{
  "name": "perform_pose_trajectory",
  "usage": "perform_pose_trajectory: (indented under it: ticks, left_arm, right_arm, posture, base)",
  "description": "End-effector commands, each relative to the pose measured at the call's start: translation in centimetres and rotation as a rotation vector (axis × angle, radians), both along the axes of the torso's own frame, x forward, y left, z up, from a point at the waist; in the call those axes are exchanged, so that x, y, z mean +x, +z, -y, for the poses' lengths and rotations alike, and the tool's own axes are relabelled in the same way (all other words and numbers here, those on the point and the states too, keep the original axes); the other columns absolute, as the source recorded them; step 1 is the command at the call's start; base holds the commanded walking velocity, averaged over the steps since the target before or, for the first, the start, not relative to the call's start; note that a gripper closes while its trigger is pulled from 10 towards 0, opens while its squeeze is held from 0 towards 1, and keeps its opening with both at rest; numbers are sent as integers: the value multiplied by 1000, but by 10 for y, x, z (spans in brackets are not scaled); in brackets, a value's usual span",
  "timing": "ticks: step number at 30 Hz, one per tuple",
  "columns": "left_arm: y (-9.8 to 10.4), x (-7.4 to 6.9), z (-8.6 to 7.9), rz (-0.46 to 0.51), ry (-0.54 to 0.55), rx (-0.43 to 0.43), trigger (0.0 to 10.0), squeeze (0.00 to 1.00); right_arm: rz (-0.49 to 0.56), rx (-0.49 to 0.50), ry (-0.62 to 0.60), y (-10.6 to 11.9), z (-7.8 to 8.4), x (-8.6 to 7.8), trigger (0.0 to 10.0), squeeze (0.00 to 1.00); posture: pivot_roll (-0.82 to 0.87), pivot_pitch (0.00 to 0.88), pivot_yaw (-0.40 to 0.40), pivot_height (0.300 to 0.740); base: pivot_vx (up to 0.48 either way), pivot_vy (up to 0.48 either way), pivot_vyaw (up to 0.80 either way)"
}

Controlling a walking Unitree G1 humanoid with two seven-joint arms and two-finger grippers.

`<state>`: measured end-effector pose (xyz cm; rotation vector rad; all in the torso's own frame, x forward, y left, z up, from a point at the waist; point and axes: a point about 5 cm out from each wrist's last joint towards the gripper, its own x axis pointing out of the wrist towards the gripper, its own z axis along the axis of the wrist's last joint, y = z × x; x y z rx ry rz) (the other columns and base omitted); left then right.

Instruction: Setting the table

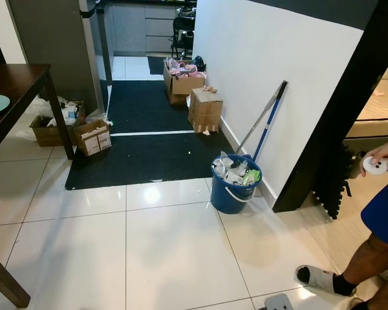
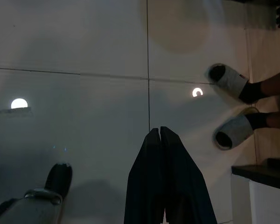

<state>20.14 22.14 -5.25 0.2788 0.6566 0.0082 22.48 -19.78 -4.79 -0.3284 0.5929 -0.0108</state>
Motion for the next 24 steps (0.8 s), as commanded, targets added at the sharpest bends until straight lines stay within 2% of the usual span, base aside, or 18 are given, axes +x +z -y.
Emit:
perform_pose_trajectory:
  ticks: [1, 4, 5, 7, 12, 15, 16, 24]
  left_arm:
    - [-10, -15, 2, -58, -28, -1, 10000, 0]
    - [-11, -18, 3, -66, -38, -28, 10000, 0]
    - [-12, -21, 5, -76, -52, -64, 10000, 0]
    - [-13, -21, 9, -84, -61, -105, 10000, 0]
    - [-12, -15, 12, -79, -36, -143, 10000, 0]
    - [-11, -12, 12, -78, -38, -138, 10000, 0]
    - [-9, -8, 10, -66, -29, -132, 10000, 0]
    - [-3, 0, 6, -30, -19, -121, 10000, 0]
  right_arm:
    - [-67, -13, -6, -11, 2, -16, 10000, 0]
    - [-80, 36, -48, -14, 3, -20, 10000, 0]
    - [-76, 90, -112, -15, 6, -23, 10000, 0]
    - [-78, 137, -212, -16, 14, -26, 10000, 0]
    - [-83, 170, -358, -17, 29, -33, 10000, 0]
    - [-82, 137, -331, -17, 30, -32, 10000, 0]
    - [-72, 109, -274, -15, 27, -28, 10000, 0]
    - [-46, 109, -219, -10, 20, -19, 10000, 0]
  posture:
    - [58, 96, -15, 740]
    - [58, 103, -13, 740]
    - [56, 103, -9, 740]
    - [56, 98, -6, 740]
    - [51, 90, 1, 740]
    - [45, 76, 4, 740]
    - [42, 74, 4, 740]
    - [43, 60, -2, 740]
  base:
    - [0, 0, 0]
    - [0, 0, 0]
    - [0, 0, 0]
    - [0, 0, 0]
    - [0, 0, 0]
    - [0, 0, 0]
    - [0, 0, 0]
    - [0, 0, 0]
